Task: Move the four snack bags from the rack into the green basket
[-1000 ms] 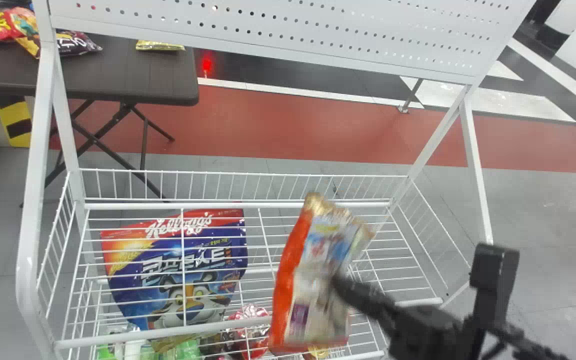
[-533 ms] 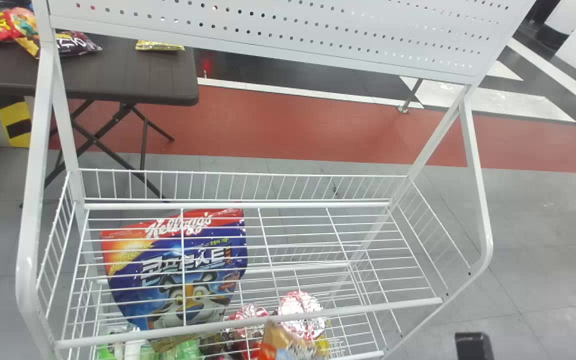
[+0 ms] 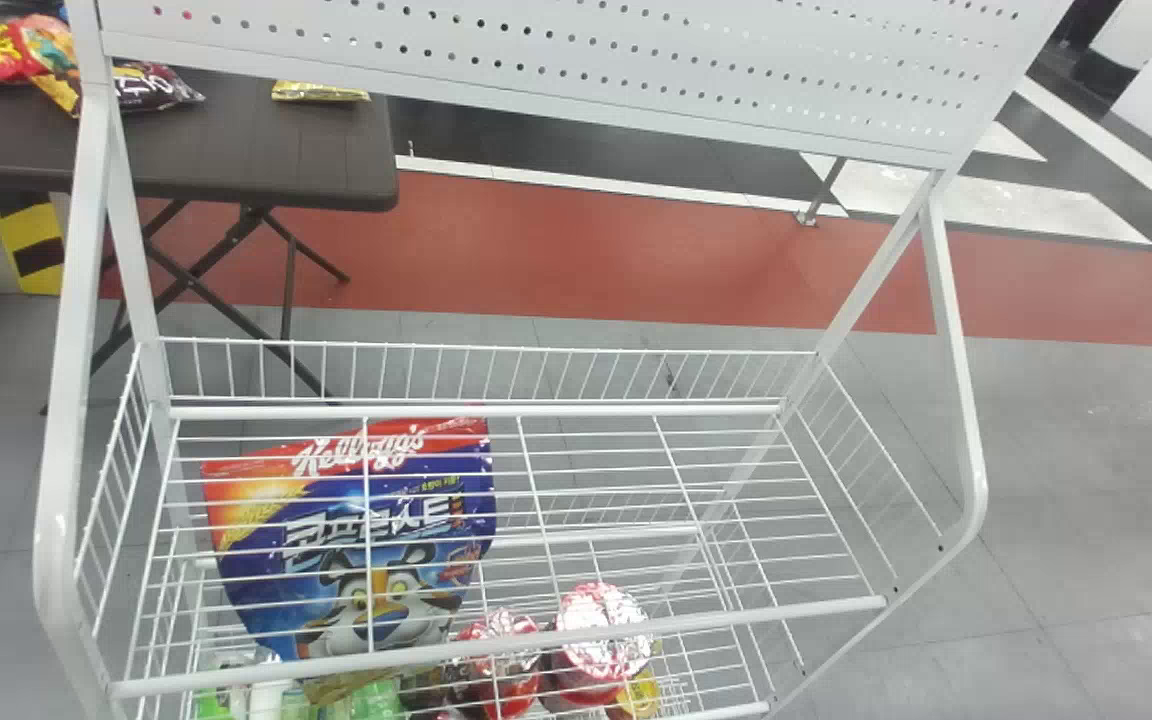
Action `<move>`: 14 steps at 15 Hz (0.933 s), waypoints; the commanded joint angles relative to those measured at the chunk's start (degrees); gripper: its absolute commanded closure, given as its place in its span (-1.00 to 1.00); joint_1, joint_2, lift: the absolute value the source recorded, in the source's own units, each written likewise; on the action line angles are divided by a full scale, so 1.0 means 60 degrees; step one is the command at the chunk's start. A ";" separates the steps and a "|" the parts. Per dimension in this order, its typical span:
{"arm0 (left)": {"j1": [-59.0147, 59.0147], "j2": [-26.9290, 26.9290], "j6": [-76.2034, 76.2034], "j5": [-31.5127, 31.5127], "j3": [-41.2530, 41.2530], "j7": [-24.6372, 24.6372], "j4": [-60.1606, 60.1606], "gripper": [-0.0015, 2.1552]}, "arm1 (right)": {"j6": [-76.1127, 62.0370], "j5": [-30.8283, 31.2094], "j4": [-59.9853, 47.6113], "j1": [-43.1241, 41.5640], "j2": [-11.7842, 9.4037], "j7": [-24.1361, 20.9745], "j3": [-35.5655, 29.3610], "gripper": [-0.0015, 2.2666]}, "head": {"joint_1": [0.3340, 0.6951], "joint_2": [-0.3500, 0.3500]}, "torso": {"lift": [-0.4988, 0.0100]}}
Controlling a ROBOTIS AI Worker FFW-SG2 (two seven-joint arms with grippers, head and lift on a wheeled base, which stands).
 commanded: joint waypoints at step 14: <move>0.0078 0.0058 0.0093 0.0007 -0.0149 -0.0007 -0.0051 0.46 | -0.0880 0.1384 0.0079 0.0483 -0.0802 -0.0276 0.2556 0.88 | 1.00 -1.00 | 0.96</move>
